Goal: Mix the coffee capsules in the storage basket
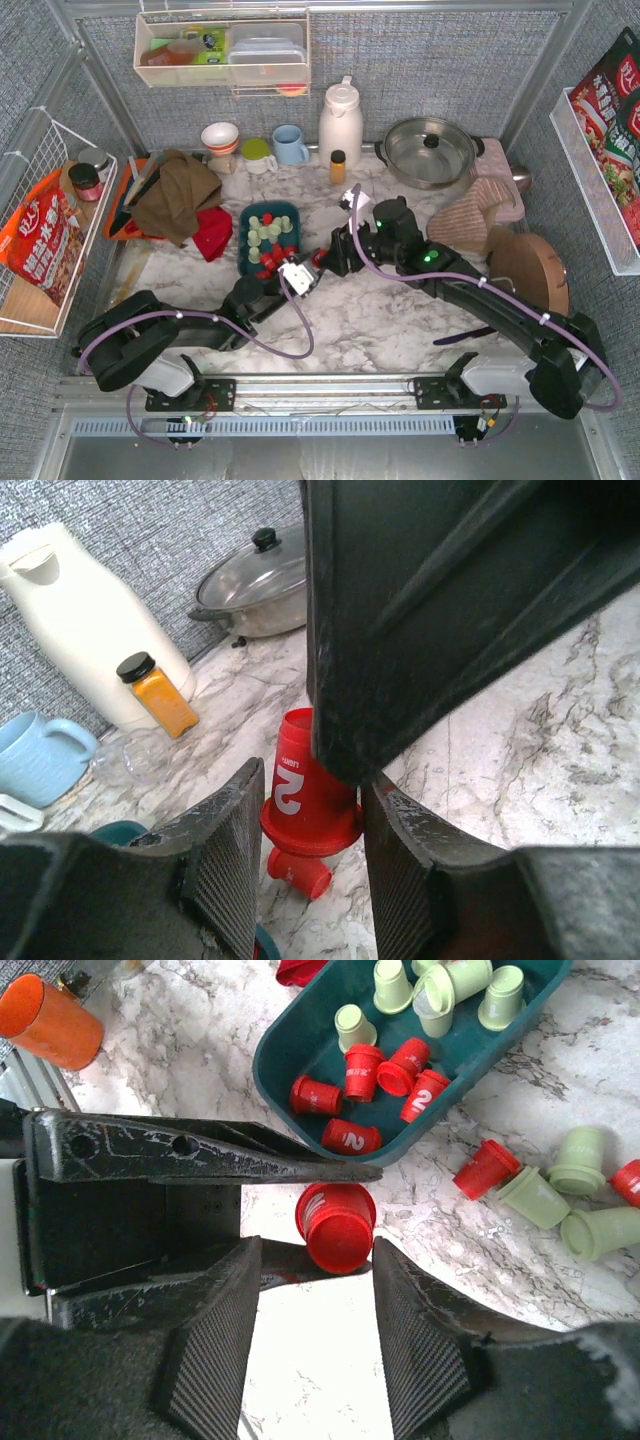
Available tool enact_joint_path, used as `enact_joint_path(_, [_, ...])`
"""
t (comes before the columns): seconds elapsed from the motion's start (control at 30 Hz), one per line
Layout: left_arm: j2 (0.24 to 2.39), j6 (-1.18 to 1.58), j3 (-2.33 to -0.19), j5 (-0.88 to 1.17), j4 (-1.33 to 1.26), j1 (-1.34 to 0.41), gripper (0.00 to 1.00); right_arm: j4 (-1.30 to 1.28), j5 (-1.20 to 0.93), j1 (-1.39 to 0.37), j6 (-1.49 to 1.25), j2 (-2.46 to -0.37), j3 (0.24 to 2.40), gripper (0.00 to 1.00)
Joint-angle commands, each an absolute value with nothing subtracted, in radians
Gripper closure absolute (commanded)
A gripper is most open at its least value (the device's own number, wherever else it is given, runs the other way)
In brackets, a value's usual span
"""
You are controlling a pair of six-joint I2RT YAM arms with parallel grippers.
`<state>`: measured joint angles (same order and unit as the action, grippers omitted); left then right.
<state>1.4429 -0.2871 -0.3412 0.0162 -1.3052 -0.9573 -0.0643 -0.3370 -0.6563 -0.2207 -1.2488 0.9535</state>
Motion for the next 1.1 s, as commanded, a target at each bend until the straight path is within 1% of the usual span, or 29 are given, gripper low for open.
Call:
enact_joint_path(0.0, [1.438, -0.284, -0.327, -0.021, -1.324, -0.956, 0.80, -0.085, -0.278, -0.656, -0.215, -1.213, 0.958, 0.46])
enact_joint_path(0.07, [1.437, -0.271, -0.313, -0.053, -1.341, -0.956, 0.80, -0.103, -0.227, -0.654, -0.203, -1.191, 0.959, 0.45])
enact_joint_path(0.17, [1.443, -0.262, -0.286, -0.162, -1.378, -0.951, 0.80, -0.136, -0.110, -0.652, -0.168, -1.167, 0.956, 0.43])
enact_joint_path(0.23, [1.434, -0.238, -0.305, -0.215, -1.289, -0.926, 0.79, -0.155, -0.037, -0.651, -0.139, -1.168, 0.951, 0.43])
enact_joint_path(0.33, [1.420, -0.120, -0.375, -0.274, -1.090, -0.844, 0.79, -0.170, 0.030, -0.642, -0.099, -1.210, 0.946, 0.42])
enact_joint_path(0.5, [1.431, 0.092, -0.462, -0.290, -0.882, -0.703, 0.74, -0.130, 0.010, -0.620, -0.052, -1.354, 0.959, 0.43])
enact_joint_path(0.57, [1.452, 0.151, -0.485, -0.281, -0.844, -0.661, 0.67, -0.111, 0.016, -0.611, -0.035, -1.428, 0.976, 0.43])
enact_joint_path(0.67, [1.494, 0.210, -0.519, -0.273, -0.810, -0.623, 0.52, -0.114, 0.045, -0.588, -0.068, -1.539, 1.044, 0.43])
enact_joint_path(0.73, [1.516, 0.235, -0.533, -0.276, -0.805, -0.617, 0.39, -0.119, 0.061, -0.570, -0.120, -1.600, 1.076, 0.43])
enact_joint_path(0.8, [1.528, 0.252, -0.541, -0.294, -0.800, -0.615, 0.23, -0.113, 0.095, -0.559, -0.172, -1.650, 1.098, 0.43])
enact_joint_path(0.83, [1.529, 0.255, -0.539, -0.297, -0.806, -0.615, 0.18, -0.112, 0.107, -0.553, -0.195, -1.672, 1.108, 0.43])
enact_joint_path(0.97, [1.504, 0.277, -0.527, -0.311, -0.802, -0.616, 0.09, -0.125, 0.139, -0.528, -0.299, -1.756, 1.141, 0.43])
enact_joint_path(1.07, [1.464, 0.280, -0.514, -0.295, -0.786, -0.615, 0.07, -0.101, 0.115, -0.512, -0.356, -1.793, 1.138, 0.43])
